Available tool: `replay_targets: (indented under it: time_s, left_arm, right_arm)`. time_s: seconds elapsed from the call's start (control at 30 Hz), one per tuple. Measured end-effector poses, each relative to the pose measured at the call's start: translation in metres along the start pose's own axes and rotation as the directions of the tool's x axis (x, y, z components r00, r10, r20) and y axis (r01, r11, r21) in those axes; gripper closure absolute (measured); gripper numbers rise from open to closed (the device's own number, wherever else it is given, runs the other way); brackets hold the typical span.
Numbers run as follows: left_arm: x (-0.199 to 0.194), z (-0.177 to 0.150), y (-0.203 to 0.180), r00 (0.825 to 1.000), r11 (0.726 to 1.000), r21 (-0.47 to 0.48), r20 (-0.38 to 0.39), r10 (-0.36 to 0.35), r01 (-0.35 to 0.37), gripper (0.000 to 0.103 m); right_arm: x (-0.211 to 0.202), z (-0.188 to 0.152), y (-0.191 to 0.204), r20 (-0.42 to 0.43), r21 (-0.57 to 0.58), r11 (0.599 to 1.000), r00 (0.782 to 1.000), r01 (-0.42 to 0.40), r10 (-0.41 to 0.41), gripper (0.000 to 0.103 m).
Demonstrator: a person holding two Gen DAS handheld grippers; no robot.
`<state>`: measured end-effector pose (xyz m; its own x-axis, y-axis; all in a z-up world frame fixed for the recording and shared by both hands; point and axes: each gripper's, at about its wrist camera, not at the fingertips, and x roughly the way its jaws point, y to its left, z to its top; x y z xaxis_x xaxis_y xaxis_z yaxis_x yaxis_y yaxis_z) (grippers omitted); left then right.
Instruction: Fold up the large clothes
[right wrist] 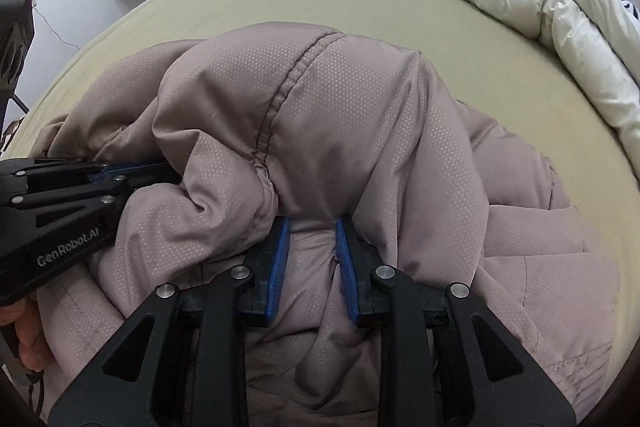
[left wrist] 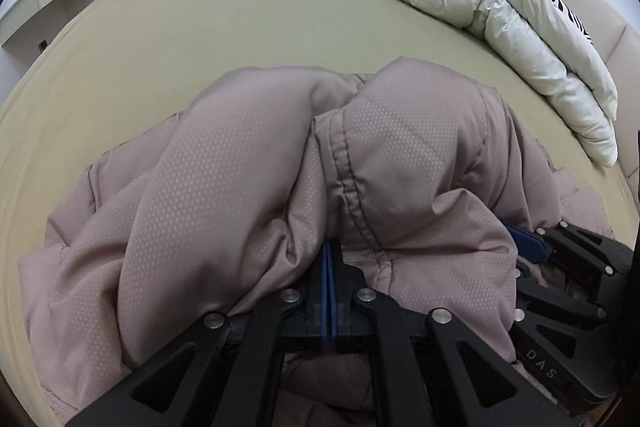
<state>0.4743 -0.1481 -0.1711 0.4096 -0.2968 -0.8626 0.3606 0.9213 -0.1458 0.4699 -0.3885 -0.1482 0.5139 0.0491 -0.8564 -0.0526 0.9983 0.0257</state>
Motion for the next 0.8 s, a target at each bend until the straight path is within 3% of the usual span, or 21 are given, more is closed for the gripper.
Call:
replay_targets:
  time_s: [0.1,0.2,0.27,0.33,0.43,0.53,0.67,0.8]
  left_arm:
    - [-0.023,0.007,0.002,1.000,1.000,-0.026,-0.004,0.002,-0.003,0.099]
    - [-0.064,0.014,0.003,0.993,1.000,-0.018,0.120,0.001,0.001,0.099]
    - [-0.071,0.030,0.001,0.989,1.000,-0.017,0.150,-0.012,0.014,0.099]
    - [-0.063,0.045,-0.004,0.988,1.000,0.009,0.153,0.001,-0.002,0.099]
    - [-0.032,0.059,-0.007,0.995,1.000,0.021,0.098,0.006,-0.008,0.099]
    - [0.002,0.051,-0.003,0.999,1.000,0.011,0.038,0.021,-0.021,0.099]
    - [0.018,0.044,-0.003,0.998,0.999,0.011,0.054,0.037,-0.038,0.099]
    - [0.009,0.044,0.005,0.999,1.000,-0.023,0.039,0.002,-0.001,0.099]
  right_arm:
    - [-0.002,0.023,-0.003,-0.068,0.001,0.999,0.997,-0.037,0.037,0.080]
    - [-0.055,0.058,-0.023,0.109,0.051,0.997,0.993,-0.050,0.044,0.080]
    - [-0.065,0.078,-0.035,0.150,0.090,0.994,0.987,-0.065,0.051,0.080]
    - [-0.050,0.101,-0.043,0.124,0.096,0.993,0.991,-0.070,0.058,0.080]
    - [-0.006,0.122,-0.045,0.025,0.102,0.994,0.999,-0.050,0.048,0.080]
    - [0.046,0.111,-0.053,-0.084,0.133,0.991,0.996,-0.027,0.038,0.080]
    - [0.071,0.097,-0.051,-0.056,0.140,0.990,0.998,-0.014,0.022,0.080]
    - [0.061,0.100,-0.035,-0.070,0.106,0.994,0.997,0.029,-0.021,0.080]
